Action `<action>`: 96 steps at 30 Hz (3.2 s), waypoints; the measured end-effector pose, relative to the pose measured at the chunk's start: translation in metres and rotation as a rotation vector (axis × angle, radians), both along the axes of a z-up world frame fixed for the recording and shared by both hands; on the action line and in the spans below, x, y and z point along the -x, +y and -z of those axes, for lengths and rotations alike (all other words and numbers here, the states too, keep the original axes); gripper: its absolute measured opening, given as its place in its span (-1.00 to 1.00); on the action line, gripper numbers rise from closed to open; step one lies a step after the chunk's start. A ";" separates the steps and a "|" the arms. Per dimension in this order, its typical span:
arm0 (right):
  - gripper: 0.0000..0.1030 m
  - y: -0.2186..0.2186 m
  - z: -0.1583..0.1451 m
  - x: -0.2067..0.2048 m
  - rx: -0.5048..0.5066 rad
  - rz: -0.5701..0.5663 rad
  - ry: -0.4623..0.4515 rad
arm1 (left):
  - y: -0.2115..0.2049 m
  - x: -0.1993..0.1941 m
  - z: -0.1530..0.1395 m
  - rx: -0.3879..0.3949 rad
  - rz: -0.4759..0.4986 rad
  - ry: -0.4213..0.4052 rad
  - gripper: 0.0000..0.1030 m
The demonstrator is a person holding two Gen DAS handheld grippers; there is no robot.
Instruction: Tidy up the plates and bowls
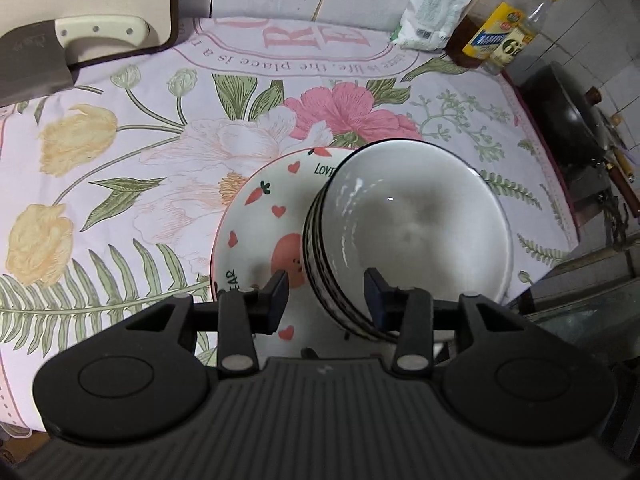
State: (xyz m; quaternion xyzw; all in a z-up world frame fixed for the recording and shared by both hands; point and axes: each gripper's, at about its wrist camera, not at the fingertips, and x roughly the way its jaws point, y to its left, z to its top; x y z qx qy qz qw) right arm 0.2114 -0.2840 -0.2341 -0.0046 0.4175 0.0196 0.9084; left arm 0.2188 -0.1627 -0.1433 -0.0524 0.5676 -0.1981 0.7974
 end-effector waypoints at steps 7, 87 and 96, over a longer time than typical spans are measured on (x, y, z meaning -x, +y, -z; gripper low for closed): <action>0.99 -0.001 -0.029 0.025 -0.007 0.022 -0.048 | 0.003 0.018 -0.032 -0.014 0.032 -0.032 -0.19; 0.99 -0.111 -0.223 0.169 0.062 0.094 -0.079 | -0.025 0.227 -0.176 -0.267 -0.220 -0.217 0.71; 0.99 -0.106 -0.217 0.168 0.057 0.080 -0.062 | -0.024 0.228 -0.178 -0.265 -0.218 -0.235 0.71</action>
